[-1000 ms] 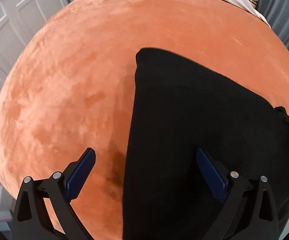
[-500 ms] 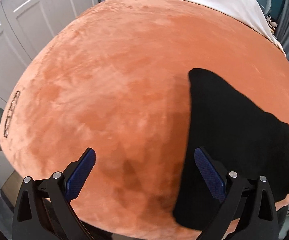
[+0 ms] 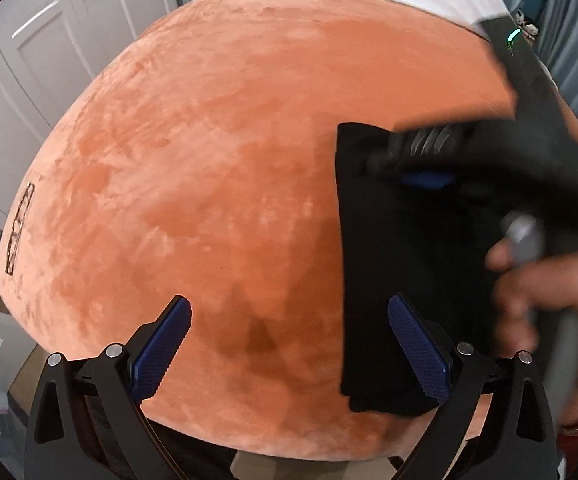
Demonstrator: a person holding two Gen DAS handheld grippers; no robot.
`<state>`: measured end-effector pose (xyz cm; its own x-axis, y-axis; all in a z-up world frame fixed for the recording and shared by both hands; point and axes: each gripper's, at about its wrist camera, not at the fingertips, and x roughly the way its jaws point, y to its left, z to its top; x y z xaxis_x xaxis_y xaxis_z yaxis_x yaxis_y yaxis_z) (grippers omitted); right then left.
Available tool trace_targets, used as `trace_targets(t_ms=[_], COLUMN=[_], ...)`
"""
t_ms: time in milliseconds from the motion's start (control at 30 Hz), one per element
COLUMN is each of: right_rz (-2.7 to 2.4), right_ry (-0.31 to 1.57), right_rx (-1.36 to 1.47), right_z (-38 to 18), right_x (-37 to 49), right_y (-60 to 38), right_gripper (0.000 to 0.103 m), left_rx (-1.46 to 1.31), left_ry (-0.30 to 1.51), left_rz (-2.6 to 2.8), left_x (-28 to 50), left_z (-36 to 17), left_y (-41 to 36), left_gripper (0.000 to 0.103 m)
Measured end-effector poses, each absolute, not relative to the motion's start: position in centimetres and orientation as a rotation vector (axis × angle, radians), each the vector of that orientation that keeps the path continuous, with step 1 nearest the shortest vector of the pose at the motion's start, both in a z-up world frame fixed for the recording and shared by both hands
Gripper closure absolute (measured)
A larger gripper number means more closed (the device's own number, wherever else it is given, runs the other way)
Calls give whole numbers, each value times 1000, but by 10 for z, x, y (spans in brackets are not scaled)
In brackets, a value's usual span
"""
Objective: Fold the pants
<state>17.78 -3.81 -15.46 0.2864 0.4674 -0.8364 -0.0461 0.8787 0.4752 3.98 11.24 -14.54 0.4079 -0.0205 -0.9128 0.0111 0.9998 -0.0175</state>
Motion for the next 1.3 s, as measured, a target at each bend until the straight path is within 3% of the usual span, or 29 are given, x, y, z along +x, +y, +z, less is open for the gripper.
trace_targets(t_ms=[133, 233, 267, 333, 400, 433, 467, 700, 767, 800, 867, 900, 967, 1067, 1133, 1267, 1300], right_rz=[322, 115, 19, 62, 21, 17, 42, 139, 127, 123, 137, 145, 129, -21, 54, 127, 147], right_ry=[1050, 1070, 1120, 1118, 1066, 1047, 1018, 1160, 1133, 1114, 1035, 999, 1026, 1214, 1153, 1071, 1080], right_rx=[450, 353, 296, 464, 579, 566, 549, 491, 467, 448, 467, 480, 468, 366, 567, 577, 568], right_z=[-99, -116, -139, -151, -131, -124, -115, -165, -161, -151, -115, -100, -104, -155, -151, -133, -136], right_x=[128, 91, 79, 59, 30, 23, 12, 1, 3, 4, -3, -7, -3, -2, -16, -13, -7], right_y=[-107, -175, -208, -243, -272, -272, -275, -242, -230, -230, -237, -244, -260, -274, -283, -264, -259], right_gripper=[76, 77, 88, 90, 74, 55, 43, 47, 72, 78, 92, 100, 92, 91, 89, 61, 60], left_rx=[0, 1, -2, -8, -19, -72, -112, -306, -371, -375, -332, -312, -215, -184, -299, -380, -393], left_ry=[1152, 1146, 1150, 1166, 1150, 1143, 1148, 1366, 1360, 1363, 1316, 1308, 1305, 1336, 1319, 1332, 1346], left_rz=[-37, -27, -37, -44, -59, -110, -139, -161, -210, -238, -244, -246, -191, -131, -146, -148, -153], left_x=[37, 40, 41, 43, 39, 37, 35, 49, 51, 53, 53, 53, 53, 53, 49, 51, 52], left_z=[-152, -157, -158, -156, -145, -138, -137, -199, -195, -187, -163, -159, -163, -181, -176, -178, -182], left_y=[103, 99, 99, 96, 97, 99, 100, 97, 98, 97, 94, 92, 83, 84, 96, 108, 110], left_gripper=[6, 5, 5, 6, 6, 5, 5, 6, 36, 49, 48, 39, 18, 16, 12, 11, 11])
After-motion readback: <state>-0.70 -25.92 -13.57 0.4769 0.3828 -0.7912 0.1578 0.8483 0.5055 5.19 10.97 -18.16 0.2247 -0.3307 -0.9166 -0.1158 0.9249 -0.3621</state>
